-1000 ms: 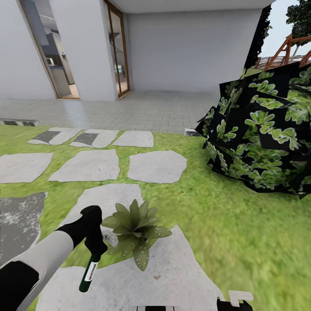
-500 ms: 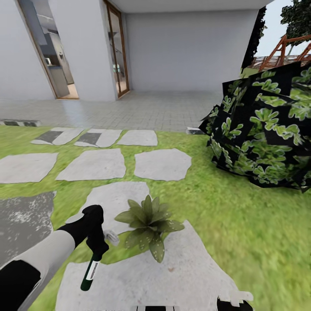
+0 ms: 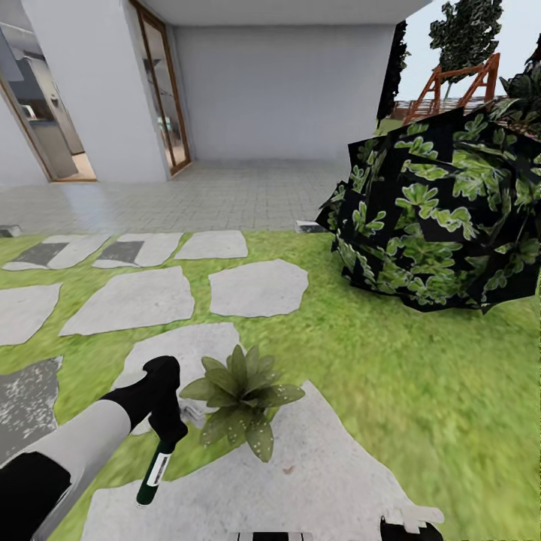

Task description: Pick up the pesticide atomizer in the garden and spray insectifuge to fully cover both potted plants in the garden.

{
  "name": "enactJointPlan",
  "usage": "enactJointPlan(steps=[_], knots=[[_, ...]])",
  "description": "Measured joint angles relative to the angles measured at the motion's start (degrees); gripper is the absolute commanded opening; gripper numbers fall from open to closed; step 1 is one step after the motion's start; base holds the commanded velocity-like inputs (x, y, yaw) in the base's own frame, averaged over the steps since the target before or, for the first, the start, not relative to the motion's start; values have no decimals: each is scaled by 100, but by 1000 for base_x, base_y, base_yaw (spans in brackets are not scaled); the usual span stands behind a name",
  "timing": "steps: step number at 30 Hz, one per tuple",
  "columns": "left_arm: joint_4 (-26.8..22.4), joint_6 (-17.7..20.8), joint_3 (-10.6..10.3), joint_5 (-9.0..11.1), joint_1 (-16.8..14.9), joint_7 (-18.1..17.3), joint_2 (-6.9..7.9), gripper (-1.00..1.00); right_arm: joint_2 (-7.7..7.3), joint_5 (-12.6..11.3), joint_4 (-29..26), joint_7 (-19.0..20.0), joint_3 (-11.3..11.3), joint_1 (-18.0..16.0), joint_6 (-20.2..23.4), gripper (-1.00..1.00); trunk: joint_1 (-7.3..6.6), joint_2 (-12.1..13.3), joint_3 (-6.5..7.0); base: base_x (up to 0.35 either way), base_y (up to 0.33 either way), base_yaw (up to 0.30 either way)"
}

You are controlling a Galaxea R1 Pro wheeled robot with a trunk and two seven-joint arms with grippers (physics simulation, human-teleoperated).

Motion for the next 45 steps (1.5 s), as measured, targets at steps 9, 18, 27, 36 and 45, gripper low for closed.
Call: enactJointPlan(steps=[9, 18, 27, 36, 45], knots=[[50, -25, -7, -67, -486, -220, -290, -100, 0, 0, 1, 0, 1, 0, 0, 100, 0, 0, 0, 0, 0, -8], [70, -57, -15, -975, -513, -1092, -271, -100, -2, 0, 1, -3, 3, 0, 0, 100, 0, 0, 0, 0, 2, -5], [97, -53, -4, -1064, -500, -1076, -229, -100, -3, -1, -2, 2, -2, 2, 3, 100, 1, 0, 0, -38, 239, -210], [94, -36, 14, -1166, -483, -1053, -259, -100, -29, 16, 9, 18, 14, 1, 0, 100, 0, 0, 0, -108, 154, -9], [99, -41, 15, -1173, -408, -1049, -245, -100, -63, 0, -1, -1, -1, 1, 0, 100, 0, 0, 0, 28, -6, -90]])
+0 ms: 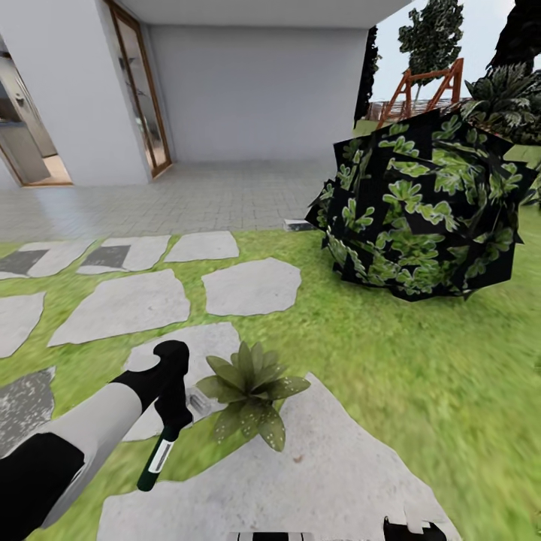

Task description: Pick up the pesticide atomizer in the garden and spray insectifuge to fully cover both potted plants in the garden.

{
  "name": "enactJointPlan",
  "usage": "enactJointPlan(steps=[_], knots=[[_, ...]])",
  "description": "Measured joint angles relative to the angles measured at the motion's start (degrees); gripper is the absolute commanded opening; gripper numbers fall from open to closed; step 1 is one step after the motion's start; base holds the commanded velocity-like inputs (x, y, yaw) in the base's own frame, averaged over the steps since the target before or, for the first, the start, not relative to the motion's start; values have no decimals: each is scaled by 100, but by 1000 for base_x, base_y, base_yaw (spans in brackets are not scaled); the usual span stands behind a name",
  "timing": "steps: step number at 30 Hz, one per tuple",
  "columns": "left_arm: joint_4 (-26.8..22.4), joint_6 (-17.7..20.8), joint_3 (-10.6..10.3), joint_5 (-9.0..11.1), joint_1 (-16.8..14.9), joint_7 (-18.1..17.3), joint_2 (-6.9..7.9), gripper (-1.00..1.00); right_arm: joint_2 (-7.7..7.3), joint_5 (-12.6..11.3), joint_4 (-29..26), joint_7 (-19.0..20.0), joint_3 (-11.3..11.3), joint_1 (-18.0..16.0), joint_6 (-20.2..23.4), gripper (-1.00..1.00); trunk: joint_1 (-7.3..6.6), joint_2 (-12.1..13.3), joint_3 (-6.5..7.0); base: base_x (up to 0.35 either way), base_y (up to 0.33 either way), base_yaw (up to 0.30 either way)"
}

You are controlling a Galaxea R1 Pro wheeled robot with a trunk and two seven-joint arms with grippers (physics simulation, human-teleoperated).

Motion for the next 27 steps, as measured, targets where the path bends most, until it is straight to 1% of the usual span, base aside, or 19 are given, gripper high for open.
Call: enactJointPlan(steps=[5, 16, 22, 24, 27], knots=[[-60, 0, -7, -2, 160, 14, -4, -100, 0, 0, 0, 0, 7, 1, 0, 100, 0, 0, 0, 0, 0, -292], [-81, 6, 7, 0, 174, 7, 18, -100, 0, -1, 0, 0, 9, 1, 0, 100, 0, 0, 0, 0, 0, -293], [-93, -3, -4, 3, 82, -50, -36, -100, 1, 0, 2, 1, 8, -1, 0, 100, 0, 0, 0, 0, 0, -42], [-93, -9, -11, -2, 80, -55, -26, -100, 1, -1, 2, 1, 8, -1, 0, 100, 0, 0, 0, 8, 3, -2], [-92, -11, -12, -2, 92, -56, 5, -100, 1, -1, 1, 2, 7, 0, 2, 100, -1, 0, 0, 53, 173, 0]])
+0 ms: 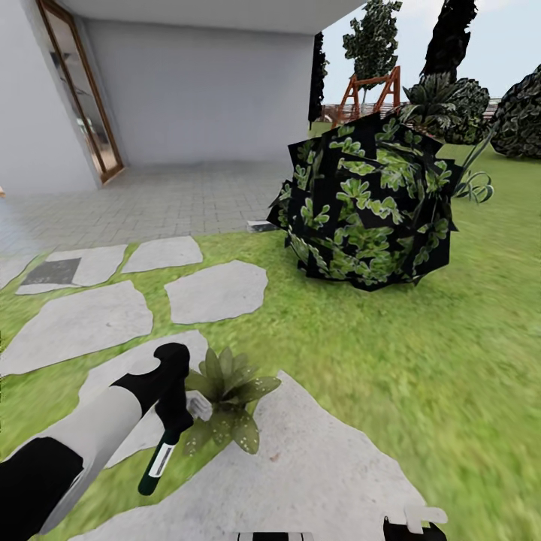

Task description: Pick up the pesticide atomizer in the garden and spray insectifuge to fully cover both potted plants in the garden.

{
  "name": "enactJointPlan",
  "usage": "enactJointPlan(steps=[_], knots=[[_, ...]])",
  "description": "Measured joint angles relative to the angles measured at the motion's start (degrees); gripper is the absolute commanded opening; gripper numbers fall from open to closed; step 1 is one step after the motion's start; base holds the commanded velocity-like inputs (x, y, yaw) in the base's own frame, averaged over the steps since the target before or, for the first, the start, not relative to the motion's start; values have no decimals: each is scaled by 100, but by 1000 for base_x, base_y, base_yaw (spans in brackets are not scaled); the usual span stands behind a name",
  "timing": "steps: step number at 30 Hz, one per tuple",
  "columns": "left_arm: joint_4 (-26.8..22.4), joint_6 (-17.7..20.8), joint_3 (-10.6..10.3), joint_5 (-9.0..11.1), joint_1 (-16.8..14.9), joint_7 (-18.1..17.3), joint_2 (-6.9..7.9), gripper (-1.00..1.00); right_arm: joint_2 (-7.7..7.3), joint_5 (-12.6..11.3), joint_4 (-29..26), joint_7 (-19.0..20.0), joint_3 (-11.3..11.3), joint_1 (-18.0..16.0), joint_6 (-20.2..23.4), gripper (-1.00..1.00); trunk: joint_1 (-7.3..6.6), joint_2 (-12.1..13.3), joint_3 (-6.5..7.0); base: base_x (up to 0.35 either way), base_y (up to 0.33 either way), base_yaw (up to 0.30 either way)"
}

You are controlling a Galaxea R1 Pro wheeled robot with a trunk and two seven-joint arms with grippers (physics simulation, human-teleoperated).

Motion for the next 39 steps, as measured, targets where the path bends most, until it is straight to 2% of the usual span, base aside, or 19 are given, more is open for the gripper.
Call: enactJointPlan(steps=[8, 16, 21, 26, 39], knots=[[0, 1, -5, 2, 58, -1, -34, -100, 0, 0, 0, 0, -4, -1, 0, 100, -1, 0, 0, 47, 246, 0], [1, -6, -16, -1, 101, 71, -19, -100, -1, 1, -1, -2, -7, -1, -2, 100, 1, 0, 0, 40, 14, -108], [11, 8, 7, -3, 175, 328, 26, -100, 0, -1, 1, -1, -8, -2, -2, 100, 1, 0, 0, 1, 0, -68], [1, 16, 16, 1, 180, 374, 9, -100, 0, 1, 1, -1, -8, 1, -2, 100, 1, 0, -1, 0, 0, -4], [0, 17, 4, -1, 180, 387, 42, -100, 0, -2, 1, -1, -6, -2, -2, 100, 35, -17, -377, 0, 0, 0]])
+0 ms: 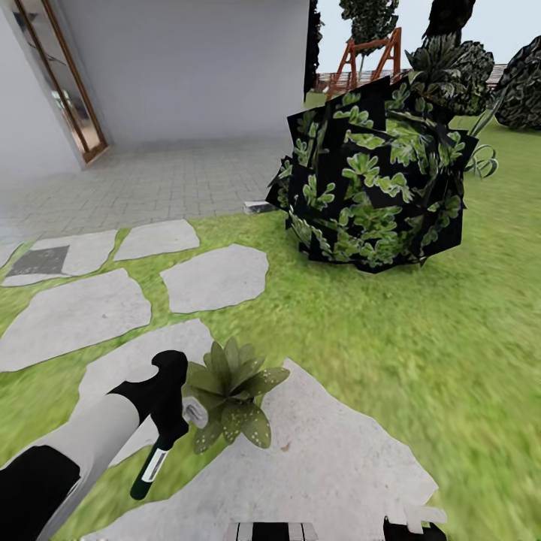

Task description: Pick up the pesticide atomizer in the garden and spray insectifuge to fully cover both potted plants in the garden.

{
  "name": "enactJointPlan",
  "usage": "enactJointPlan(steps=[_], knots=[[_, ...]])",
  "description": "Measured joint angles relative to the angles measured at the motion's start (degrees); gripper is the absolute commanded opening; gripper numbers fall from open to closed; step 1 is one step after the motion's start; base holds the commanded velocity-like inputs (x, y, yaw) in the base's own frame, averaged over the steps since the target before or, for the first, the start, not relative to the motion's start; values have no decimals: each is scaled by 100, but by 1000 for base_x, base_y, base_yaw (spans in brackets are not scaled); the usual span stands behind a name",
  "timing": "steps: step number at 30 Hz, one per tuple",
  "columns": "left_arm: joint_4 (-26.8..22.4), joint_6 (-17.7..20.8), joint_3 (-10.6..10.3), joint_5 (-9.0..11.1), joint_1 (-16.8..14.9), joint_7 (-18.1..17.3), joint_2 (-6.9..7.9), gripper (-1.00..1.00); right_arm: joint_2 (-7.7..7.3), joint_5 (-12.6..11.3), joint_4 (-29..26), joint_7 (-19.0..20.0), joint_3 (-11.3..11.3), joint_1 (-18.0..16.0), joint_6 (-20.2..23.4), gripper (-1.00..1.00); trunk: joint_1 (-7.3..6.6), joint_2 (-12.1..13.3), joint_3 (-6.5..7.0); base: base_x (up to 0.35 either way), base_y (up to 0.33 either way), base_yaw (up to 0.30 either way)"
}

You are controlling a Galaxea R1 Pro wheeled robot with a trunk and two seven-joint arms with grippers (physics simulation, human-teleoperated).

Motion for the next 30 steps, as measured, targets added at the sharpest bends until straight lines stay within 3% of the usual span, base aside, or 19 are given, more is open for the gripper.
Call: enactJointPlan(steps=[7, 12, 20, 30], knots=[[24, -8, -9, 0, 6, 0, 15, -100, 0, 20, 1, 9, 7, 0, 0, 100, 0, 0, -2, 0, 0, 0], [55, 10, 12, -1, 164, 136, 177, -100, -13, 20, 1, 0, 8, 2, 0, 100, 0, 0, -2, 0, 0, 0], [1, 33, 62, 0, 200, 159, 124, -100, -18, 11, -1, 1, 6, 1, 2, 100, 3, 0, -2, -175, 81, -10], [-15, 35, 99, 16, 200, 159, 132, -100, -18, 2, -2, -1, 7, 2, 1, 100, 0, 0, -2, -60, 203, -261]])
